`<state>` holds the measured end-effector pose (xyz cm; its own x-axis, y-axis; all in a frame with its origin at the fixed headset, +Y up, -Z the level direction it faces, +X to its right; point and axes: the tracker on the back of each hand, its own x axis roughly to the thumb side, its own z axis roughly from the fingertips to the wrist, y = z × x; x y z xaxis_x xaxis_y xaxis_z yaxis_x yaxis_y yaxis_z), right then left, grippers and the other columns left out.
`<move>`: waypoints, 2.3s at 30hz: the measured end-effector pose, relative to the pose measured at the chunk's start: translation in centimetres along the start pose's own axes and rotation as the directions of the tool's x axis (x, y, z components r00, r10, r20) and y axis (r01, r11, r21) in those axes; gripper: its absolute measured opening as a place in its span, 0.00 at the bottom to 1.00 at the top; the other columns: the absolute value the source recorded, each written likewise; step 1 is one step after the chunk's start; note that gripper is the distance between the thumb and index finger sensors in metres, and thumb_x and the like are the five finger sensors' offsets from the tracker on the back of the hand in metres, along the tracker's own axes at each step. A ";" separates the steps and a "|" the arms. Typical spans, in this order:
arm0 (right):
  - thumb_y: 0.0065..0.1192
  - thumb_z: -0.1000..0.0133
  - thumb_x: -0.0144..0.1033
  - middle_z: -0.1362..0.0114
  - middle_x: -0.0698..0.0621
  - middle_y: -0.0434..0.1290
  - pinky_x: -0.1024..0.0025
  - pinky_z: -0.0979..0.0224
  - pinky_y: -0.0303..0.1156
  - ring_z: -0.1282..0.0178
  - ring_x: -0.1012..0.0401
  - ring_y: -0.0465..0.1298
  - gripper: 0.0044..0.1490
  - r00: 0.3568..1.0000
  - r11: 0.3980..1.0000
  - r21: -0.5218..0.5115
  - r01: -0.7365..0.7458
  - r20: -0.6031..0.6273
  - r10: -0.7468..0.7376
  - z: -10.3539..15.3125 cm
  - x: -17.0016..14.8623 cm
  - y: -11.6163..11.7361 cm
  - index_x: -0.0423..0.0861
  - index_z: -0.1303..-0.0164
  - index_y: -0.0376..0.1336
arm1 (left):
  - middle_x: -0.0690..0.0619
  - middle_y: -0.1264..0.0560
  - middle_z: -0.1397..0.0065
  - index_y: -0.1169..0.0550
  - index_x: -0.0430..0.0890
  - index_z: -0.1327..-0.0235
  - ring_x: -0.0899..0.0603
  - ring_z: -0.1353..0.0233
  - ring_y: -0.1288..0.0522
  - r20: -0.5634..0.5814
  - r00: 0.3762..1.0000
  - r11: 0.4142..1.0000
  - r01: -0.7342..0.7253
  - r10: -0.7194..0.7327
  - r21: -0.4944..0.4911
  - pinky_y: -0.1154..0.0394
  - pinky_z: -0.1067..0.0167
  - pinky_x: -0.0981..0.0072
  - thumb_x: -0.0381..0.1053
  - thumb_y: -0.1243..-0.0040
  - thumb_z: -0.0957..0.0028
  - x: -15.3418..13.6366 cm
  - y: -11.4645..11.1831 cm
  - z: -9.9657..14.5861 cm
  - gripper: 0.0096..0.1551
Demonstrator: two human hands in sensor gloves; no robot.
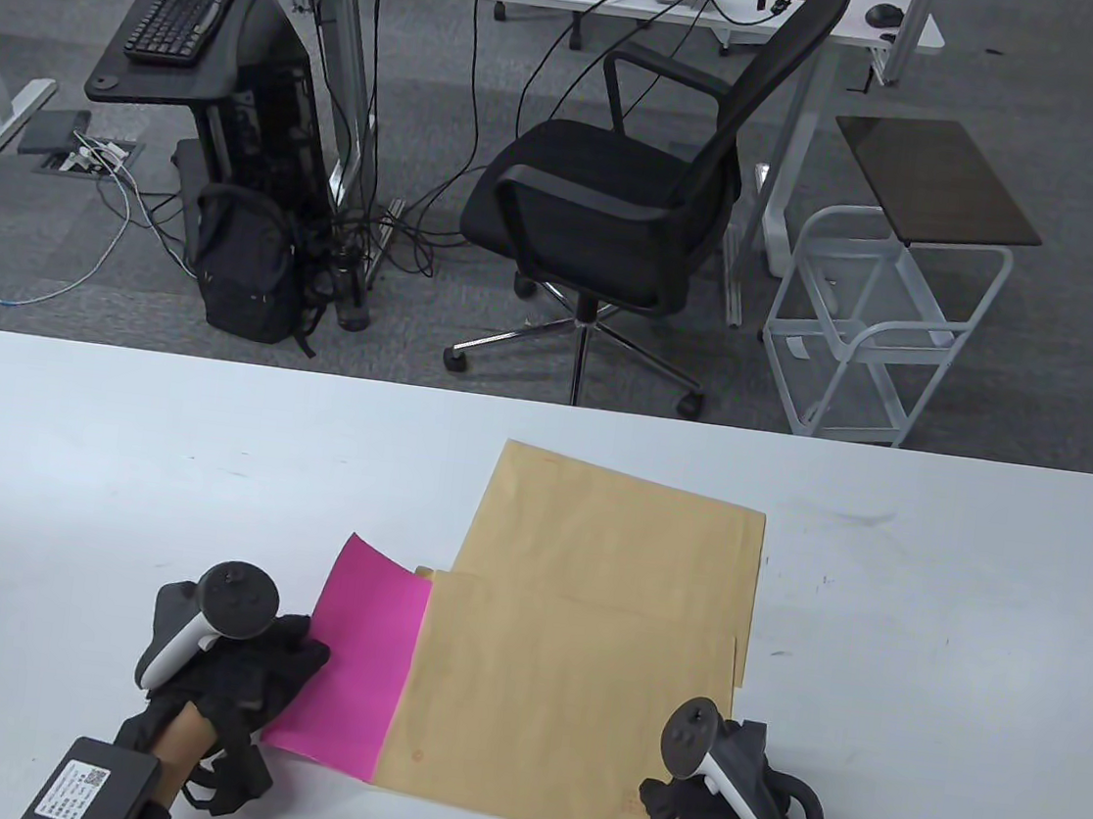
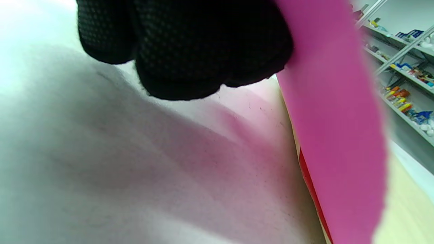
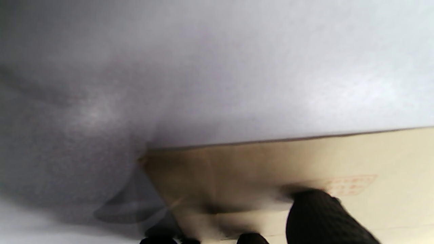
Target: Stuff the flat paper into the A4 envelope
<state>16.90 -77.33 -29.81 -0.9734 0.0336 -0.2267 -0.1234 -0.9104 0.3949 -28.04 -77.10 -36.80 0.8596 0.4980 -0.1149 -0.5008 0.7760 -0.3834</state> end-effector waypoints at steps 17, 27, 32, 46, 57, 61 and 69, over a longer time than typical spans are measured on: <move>0.64 0.46 0.62 0.18 0.46 0.46 0.36 0.24 0.55 0.18 0.42 0.54 0.47 1.000 1.000 0.003 0.008 -0.006 -0.008 -0.1 -0.3 -0.1 0.64 0.19 0.47 | 0.66 0.13 0.66 0.18 0.47 0.46 0.52 0.68 0.10 -0.022 0.998 0.998 0.056 -0.056 0.013 0.16 0.46 0.53 0.58 0.43 0.51 1.7 -1.5 -0.6 0.26; 0.65 0.47 0.61 0.18 0.46 0.46 0.37 0.24 0.56 0.18 0.42 0.55 0.47 1.000 1.000 0.001 0.015 -0.005 -0.015 -0.2 -0.5 -0.1 0.64 0.19 0.48 | 0.66 0.13 0.66 0.18 0.49 0.45 0.51 0.68 0.11 0.001 0.999 0.999 0.034 -0.034 -0.004 0.16 0.47 0.53 0.57 0.42 0.51 1.8 -1.6 -1.2 0.25; 0.65 0.47 0.61 0.18 0.46 0.46 0.37 0.25 0.56 0.18 0.43 0.55 0.47 1.000 1.000 0.003 0.018 -0.006 -0.018 -0.2 -0.6 -0.1 0.64 0.19 0.48 | 0.65 0.12 0.66 0.18 0.51 0.45 0.51 0.68 0.11 0.026 1.000 1.000 -0.016 0.016 -0.026 0.16 0.47 0.53 0.56 0.42 0.51 1.3 -1.3 -1.3 0.24; 0.66 0.47 0.60 0.18 0.46 0.46 0.37 0.24 0.55 0.18 0.42 0.54 0.47 0.999 0.999 0.013 0.032 0.012 -0.032 -0.3 -0.8 -0.1 0.65 0.20 0.48 | 0.64 0.12 0.65 0.18 0.54 0.45 0.50 0.67 0.12 0.071 0.996 0.998 -0.050 0.052 -0.023 0.17 0.47 0.52 0.56 0.41 0.52 0.8 -1.0 -1.5 0.23; 0.67 0.47 0.60 0.18 0.46 0.46 0.37 0.24 0.55 0.18 0.42 0.54 0.47 0.999 0.999 0.014 0.031 0.019 -0.032 -0.4 -0.9 -0.2 0.65 0.20 0.49 | 0.65 0.13 0.65 0.18 0.52 0.45 0.51 0.67 0.12 0.101 0.995 1.000 -0.006 0.008 -0.023 0.17 0.47 0.52 0.57 0.42 0.51 3.1 -2.5 -1.4 0.24; 0.67 0.47 0.60 0.18 0.46 0.46 0.37 0.24 0.55 0.19 0.42 0.54 0.47 0.999 0.999 0.013 0.031 0.021 -0.032 -0.4 -0.9 -0.1 0.65 0.20 0.49 | 0.65 0.13 0.65 0.18 0.51 0.45 0.51 0.67 0.12 0.100 0.995 1.000 0.010 -0.008 -0.018 0.17 0.47 0.52 0.57 0.42 0.51 3.7 -3.0 -1.3 0.24; 0.67 0.47 0.60 0.18 0.46 0.46 0.36 0.24 0.55 0.19 0.42 0.54 0.47 0.999 0.999 0.015 0.033 0.022 -0.034 -0.4 -0.9 -0.2 0.65 0.20 0.49 | 0.65 0.13 0.65 0.18 0.50 0.46 0.51 0.68 0.12 0.077 0.995 0.998 0.062 -0.064 0.019 0.17 0.48 0.53 0.57 0.42 0.51 4.8 -3.9 -1.0 0.24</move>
<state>17.87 -77.38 -29.99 -0.9727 0.0732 -0.2204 -0.1586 -0.9026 0.4001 -21.86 -78.07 -36.76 0.8793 0.4759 -0.0194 -0.4481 0.8126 -0.3726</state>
